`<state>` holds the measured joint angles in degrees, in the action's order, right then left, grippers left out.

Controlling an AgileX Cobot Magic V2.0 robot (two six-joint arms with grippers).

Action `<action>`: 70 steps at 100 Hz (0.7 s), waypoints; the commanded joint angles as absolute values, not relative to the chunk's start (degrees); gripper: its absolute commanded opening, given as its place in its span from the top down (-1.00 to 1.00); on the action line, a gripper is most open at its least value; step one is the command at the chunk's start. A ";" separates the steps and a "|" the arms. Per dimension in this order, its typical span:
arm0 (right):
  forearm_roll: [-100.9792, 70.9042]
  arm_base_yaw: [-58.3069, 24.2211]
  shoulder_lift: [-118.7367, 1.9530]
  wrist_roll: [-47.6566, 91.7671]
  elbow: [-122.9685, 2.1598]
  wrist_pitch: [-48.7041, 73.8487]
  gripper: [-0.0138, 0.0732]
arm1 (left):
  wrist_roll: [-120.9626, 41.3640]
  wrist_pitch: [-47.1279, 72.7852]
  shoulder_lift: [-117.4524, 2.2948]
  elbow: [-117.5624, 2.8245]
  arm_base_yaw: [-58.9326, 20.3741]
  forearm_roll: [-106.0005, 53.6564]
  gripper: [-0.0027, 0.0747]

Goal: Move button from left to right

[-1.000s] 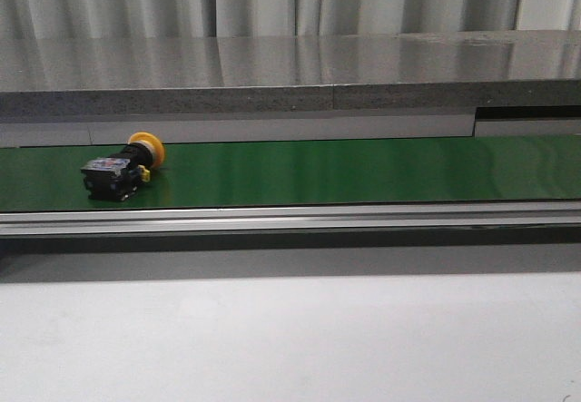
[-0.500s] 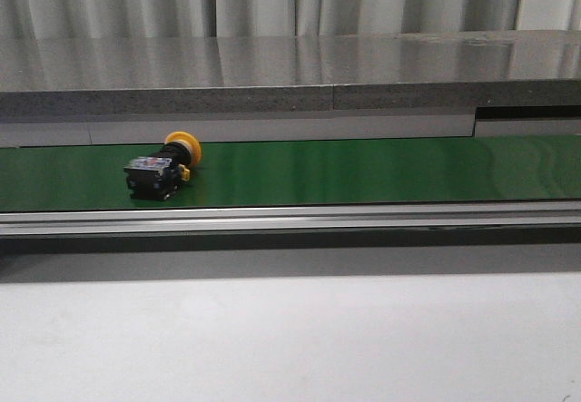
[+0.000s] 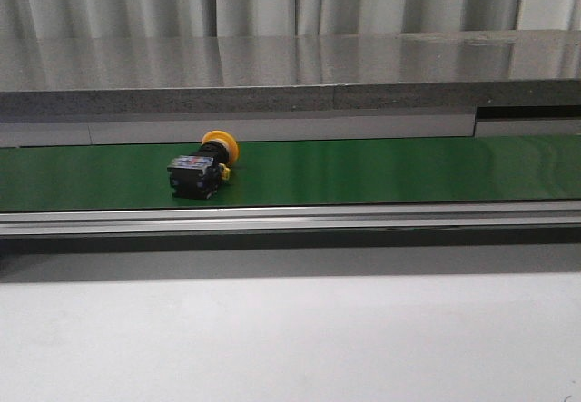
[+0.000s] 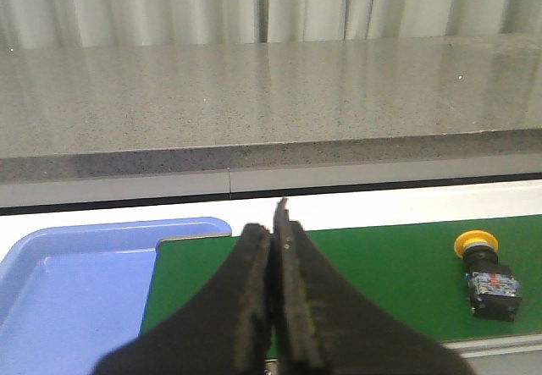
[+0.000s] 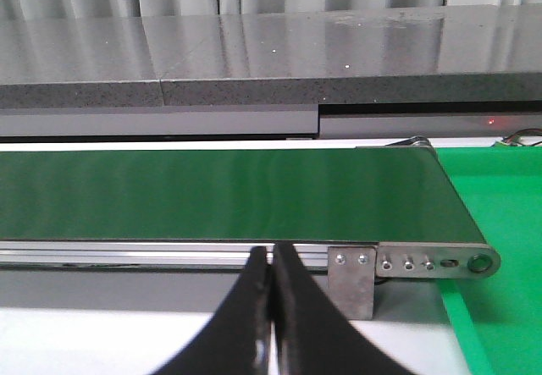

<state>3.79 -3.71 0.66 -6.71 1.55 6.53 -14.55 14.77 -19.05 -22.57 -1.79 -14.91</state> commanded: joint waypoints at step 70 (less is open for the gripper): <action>3.85 -3.60 -10.67 -6.76 -14.95 14.00 0.84 | -14.40 10.38 -19.49 -24.08 -2.23 -15.73 0.98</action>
<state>3.79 -3.71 -5.96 -6.71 -9.53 14.42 -14.55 14.77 -19.05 -22.57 -1.79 -14.91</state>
